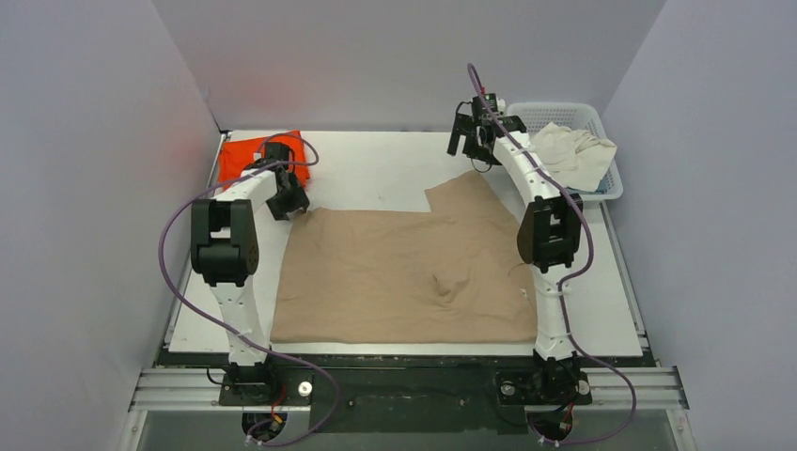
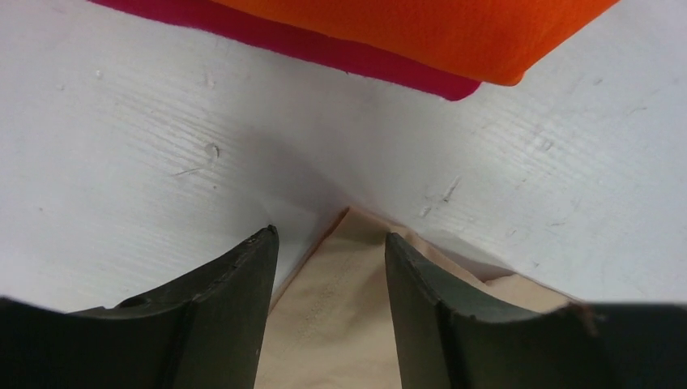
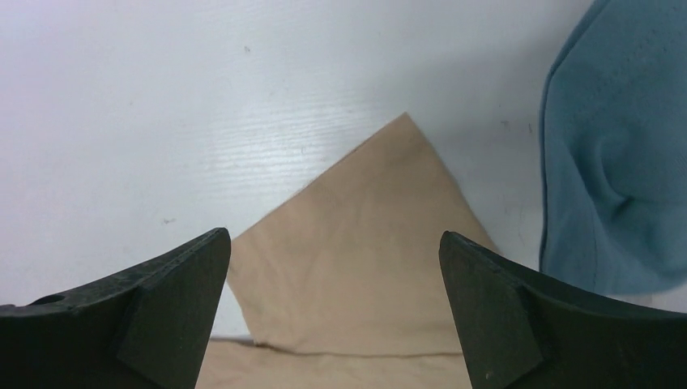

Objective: Fold and stack the t-shirts
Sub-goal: Grab the side of the flattened tshirt furthest away from the robot with both arms

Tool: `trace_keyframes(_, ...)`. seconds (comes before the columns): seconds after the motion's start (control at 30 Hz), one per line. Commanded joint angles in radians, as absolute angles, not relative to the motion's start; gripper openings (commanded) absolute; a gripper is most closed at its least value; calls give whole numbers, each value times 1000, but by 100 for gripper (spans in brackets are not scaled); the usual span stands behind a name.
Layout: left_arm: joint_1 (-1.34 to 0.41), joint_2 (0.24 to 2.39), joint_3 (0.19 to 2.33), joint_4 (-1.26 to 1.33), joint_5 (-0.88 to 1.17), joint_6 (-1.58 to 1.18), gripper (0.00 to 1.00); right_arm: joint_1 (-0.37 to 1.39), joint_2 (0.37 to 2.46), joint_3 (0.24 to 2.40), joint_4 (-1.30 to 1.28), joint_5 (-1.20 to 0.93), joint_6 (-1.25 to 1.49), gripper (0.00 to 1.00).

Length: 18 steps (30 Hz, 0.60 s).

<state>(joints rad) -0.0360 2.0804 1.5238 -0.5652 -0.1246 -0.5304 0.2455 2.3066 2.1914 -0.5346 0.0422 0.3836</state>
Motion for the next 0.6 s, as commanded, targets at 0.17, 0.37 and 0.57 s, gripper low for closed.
trace_keyframes(0.17, -29, 2133, 1579, -578, -67, -497, 42, 229, 2446, 2310, -447, 117, 395, 96)
trace_keyframes(0.37, -29, 2124, 1543, -560, -57, -494, 0, 230, 2506, 2339, -398, 132, 457, 96)
trace_keyframes(0.57, -29, 2061, 1493, -509, -69, -495, 0, 226, 2557, 2348, -403, 117, 528, 91)
